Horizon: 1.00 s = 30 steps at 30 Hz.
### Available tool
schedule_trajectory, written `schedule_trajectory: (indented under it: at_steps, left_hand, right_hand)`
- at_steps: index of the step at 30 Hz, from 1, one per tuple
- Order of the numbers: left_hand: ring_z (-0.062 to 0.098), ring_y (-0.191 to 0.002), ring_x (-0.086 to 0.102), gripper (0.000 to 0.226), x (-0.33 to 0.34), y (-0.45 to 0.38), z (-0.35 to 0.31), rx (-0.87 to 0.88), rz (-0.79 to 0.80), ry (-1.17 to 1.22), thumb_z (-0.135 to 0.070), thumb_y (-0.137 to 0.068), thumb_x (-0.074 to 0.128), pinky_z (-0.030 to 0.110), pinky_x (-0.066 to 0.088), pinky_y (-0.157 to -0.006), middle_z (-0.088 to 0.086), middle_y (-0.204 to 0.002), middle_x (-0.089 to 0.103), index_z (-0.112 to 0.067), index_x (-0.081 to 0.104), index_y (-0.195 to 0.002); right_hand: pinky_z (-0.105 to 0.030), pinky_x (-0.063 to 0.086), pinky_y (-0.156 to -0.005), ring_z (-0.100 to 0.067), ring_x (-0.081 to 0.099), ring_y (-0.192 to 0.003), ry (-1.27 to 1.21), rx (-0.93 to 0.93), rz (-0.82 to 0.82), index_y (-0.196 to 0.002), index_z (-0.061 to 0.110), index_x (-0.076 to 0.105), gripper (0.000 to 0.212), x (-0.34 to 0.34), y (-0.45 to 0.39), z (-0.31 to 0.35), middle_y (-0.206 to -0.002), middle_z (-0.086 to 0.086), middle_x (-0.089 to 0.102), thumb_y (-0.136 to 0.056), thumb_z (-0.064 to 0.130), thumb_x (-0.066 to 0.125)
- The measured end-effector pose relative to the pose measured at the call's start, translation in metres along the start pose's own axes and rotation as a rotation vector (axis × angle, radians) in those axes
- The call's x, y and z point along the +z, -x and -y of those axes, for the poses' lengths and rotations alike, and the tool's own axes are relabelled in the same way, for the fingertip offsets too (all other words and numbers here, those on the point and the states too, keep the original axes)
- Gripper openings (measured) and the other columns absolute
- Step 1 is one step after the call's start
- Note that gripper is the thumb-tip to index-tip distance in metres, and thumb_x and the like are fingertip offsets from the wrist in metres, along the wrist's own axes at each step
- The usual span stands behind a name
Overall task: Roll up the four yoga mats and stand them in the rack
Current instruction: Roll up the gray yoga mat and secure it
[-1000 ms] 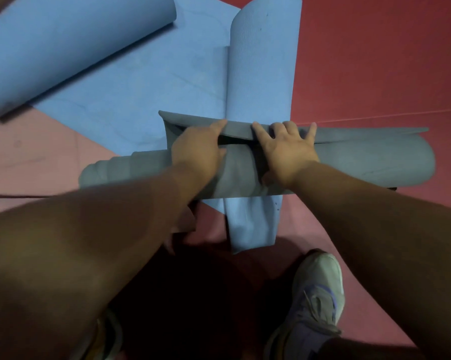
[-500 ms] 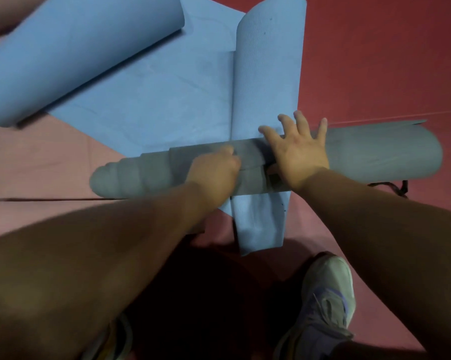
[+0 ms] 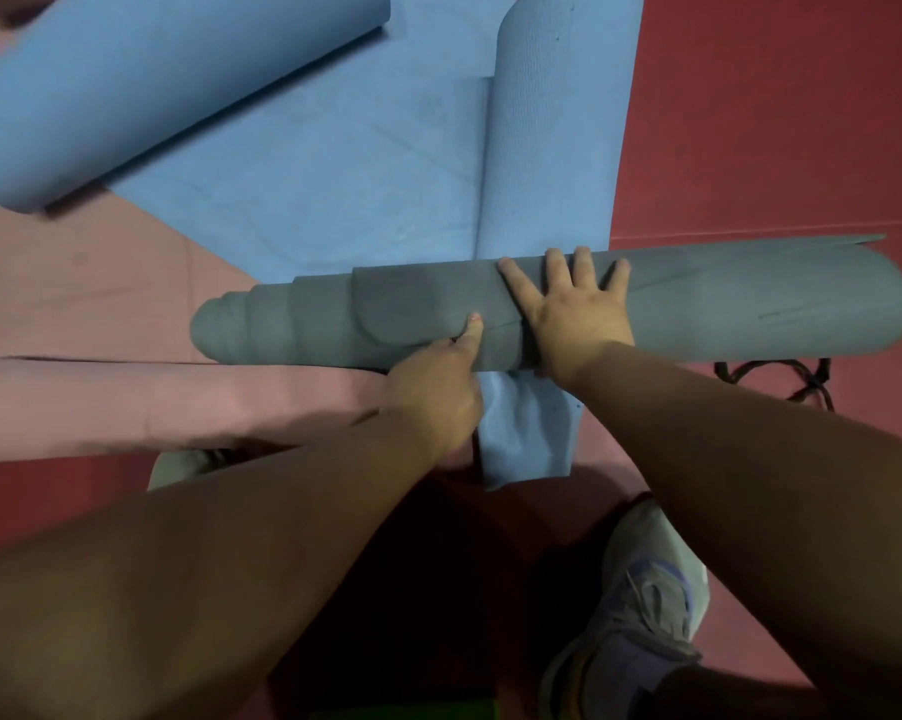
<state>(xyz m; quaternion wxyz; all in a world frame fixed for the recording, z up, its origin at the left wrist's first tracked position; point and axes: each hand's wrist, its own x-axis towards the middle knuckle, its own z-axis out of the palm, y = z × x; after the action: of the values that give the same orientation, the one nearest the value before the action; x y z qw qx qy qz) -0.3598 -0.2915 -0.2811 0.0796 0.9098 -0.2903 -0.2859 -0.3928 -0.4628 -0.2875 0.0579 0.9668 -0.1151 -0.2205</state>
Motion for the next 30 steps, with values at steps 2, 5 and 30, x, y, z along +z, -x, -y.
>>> schedule_trajectory:
  at_steps: [2,5,30]
  left_hand:
    - [0.03,-0.114,0.061,0.057,0.007,0.008,0.009,0.026,-0.16,0.226,-0.017,-0.095,0.045,0.039,0.047,-0.1,0.01,-0.126,0.065,-0.022,0.045,-0.151]
    - [0.027,-0.092,0.068,0.025,0.022,0.024,0.019,0.01,-0.491,0.474,-0.007,-0.084,0.054,0.024,0.047,-0.089,0.009,-0.095,0.073,-0.008,0.076,-0.094]
    - [0.007,-0.113,0.064,0.131,-0.222,0.072,-0.129,-0.055,-0.653,1.591,-0.038,-0.049,0.094,0.039,0.053,-0.102,-0.017,-0.124,0.06,-0.045,0.017,-0.154]
  right_hand:
    - [-0.071,0.021,-0.109,-0.046,0.016,-0.145,0.007,-0.005,-0.043,-0.157,0.036,-0.012,0.121,-0.001,-0.002,0.001,-0.156,-0.02,0.019,-0.077,0.046,0.079]
    - [-0.067,0.025,-0.105,-0.041,0.029,-0.134,-0.027,-0.035,-0.099,-0.155,0.039,0.001,0.112,-0.01,-0.001,-0.004,-0.143,-0.016,0.033,-0.075,0.047,0.078]
    - [-0.061,0.027,-0.115,-0.041,0.023,-0.146,-0.708,0.385,-0.568,-0.159,0.018,0.002,0.119,-0.181,0.149,-0.014,-0.157,-0.022,0.022,-0.074,0.032,0.085]
